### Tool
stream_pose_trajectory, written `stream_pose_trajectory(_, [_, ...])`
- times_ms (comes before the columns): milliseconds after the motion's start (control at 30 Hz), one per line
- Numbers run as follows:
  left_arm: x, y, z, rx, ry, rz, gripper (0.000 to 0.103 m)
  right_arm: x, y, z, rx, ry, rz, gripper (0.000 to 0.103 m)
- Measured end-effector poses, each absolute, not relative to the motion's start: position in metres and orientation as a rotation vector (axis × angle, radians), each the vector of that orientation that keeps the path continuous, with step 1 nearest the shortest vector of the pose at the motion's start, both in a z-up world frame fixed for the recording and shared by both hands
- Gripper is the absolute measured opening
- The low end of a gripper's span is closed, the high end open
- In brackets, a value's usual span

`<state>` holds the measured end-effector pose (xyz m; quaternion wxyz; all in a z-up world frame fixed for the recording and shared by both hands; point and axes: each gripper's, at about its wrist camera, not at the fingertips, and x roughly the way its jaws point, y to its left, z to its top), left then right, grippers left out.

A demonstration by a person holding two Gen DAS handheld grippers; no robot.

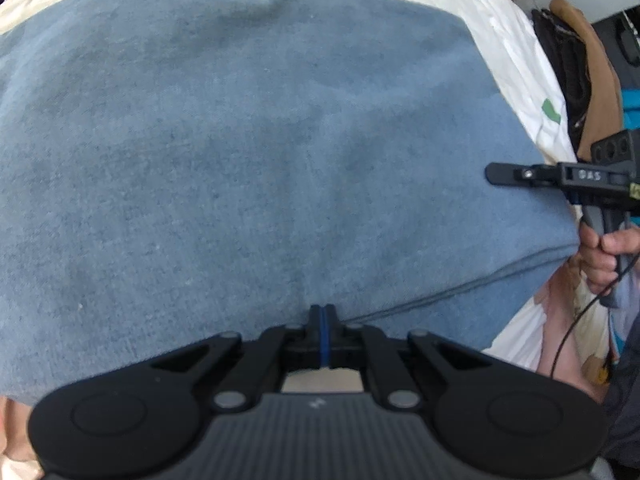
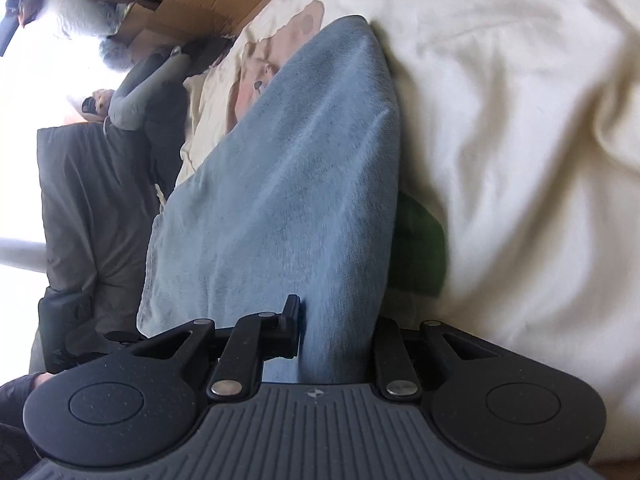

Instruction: Fold clothes

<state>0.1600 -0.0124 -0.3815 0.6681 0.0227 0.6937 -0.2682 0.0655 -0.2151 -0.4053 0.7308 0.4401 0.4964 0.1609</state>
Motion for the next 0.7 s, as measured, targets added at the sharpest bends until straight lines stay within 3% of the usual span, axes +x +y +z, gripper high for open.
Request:
stream_pose_trajectory(133, [0.172,-0.01,-0.37,0.041,1.506,-0.61,0.003,0.066,-0.219,-0.409,1.022,1.088,0.357,0.016])
stream_pose_trajectory(267, [0.189,-0.009,-0.373,0.04,1.468,-0.585,0.003,0.06,-0.221,-0.403,1.051,1.063,0.365,0.008])
stream_pose_trajectory(700, [0.244,-0.024,-0.372,0.06,1.273,-0.55,0.003,0.056,-0.214,-0.372,1.017,1.037,0.359,0.008])
